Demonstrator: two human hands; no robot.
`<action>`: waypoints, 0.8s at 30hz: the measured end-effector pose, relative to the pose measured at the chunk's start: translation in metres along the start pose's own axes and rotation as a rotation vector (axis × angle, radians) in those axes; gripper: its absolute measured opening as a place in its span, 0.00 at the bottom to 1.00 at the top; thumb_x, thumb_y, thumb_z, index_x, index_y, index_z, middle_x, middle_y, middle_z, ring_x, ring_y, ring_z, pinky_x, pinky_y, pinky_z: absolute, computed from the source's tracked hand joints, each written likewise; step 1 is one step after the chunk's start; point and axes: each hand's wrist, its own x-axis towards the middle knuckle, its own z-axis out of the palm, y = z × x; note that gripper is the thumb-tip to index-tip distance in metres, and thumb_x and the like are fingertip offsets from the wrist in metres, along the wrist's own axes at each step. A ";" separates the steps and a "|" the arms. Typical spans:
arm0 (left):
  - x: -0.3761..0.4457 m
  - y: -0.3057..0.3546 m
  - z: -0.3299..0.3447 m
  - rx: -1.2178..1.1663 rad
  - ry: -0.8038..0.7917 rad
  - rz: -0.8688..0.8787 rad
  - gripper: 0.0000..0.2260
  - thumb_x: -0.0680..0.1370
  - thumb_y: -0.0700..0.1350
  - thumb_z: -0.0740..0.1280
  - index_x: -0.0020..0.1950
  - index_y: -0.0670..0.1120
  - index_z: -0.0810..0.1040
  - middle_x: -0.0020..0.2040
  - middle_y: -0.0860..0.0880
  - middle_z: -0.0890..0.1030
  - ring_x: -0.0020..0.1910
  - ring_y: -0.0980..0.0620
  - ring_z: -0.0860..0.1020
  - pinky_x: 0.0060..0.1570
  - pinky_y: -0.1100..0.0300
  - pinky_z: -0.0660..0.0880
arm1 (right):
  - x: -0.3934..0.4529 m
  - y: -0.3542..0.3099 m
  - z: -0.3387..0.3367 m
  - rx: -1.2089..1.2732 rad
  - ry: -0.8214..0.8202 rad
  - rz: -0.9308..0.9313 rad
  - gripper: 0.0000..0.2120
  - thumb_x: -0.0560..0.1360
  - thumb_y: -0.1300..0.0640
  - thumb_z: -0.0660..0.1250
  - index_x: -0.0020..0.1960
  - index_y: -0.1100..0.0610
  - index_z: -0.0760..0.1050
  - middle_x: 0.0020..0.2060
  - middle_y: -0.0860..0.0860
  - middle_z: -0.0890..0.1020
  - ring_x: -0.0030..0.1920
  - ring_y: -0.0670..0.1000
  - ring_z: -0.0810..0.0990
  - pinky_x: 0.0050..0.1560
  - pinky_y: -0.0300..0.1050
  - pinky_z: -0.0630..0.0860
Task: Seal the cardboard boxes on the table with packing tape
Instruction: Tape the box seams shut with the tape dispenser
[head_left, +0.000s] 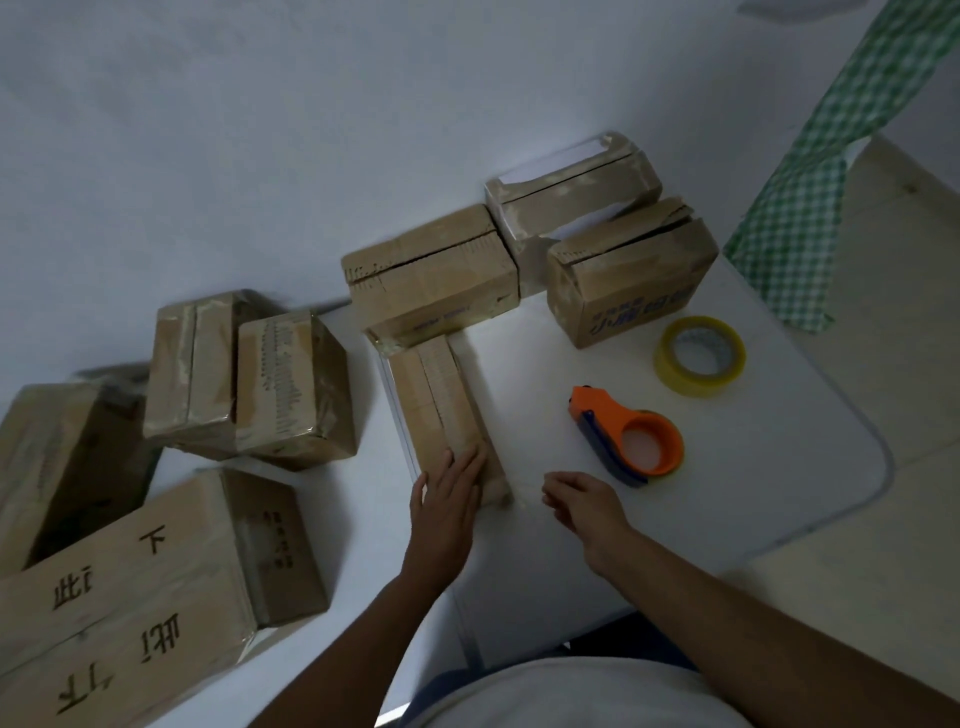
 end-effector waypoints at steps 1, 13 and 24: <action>-0.001 -0.005 -0.002 0.042 -0.019 0.034 0.21 0.84 0.53 0.45 0.78 0.57 0.56 0.78 0.59 0.55 0.79 0.57 0.49 0.75 0.55 0.43 | -0.001 0.001 -0.001 -0.006 0.003 -0.016 0.04 0.77 0.64 0.68 0.51 0.61 0.80 0.44 0.55 0.82 0.45 0.49 0.80 0.45 0.39 0.76; 0.008 -0.004 -0.010 0.450 0.043 0.235 0.25 0.77 0.62 0.62 0.69 0.48 0.74 0.68 0.48 0.76 0.65 0.42 0.74 0.58 0.45 0.74 | 0.012 -0.010 -0.006 -0.057 -0.020 -0.143 0.04 0.77 0.61 0.68 0.47 0.56 0.81 0.43 0.52 0.83 0.45 0.47 0.81 0.45 0.41 0.74; 0.019 0.024 -0.002 0.439 0.114 0.088 0.26 0.74 0.66 0.62 0.61 0.47 0.77 0.60 0.46 0.78 0.59 0.40 0.75 0.52 0.44 0.74 | 0.028 -0.021 -0.008 -0.292 -0.134 -0.243 0.09 0.80 0.61 0.63 0.53 0.57 0.81 0.47 0.49 0.84 0.49 0.45 0.81 0.45 0.39 0.73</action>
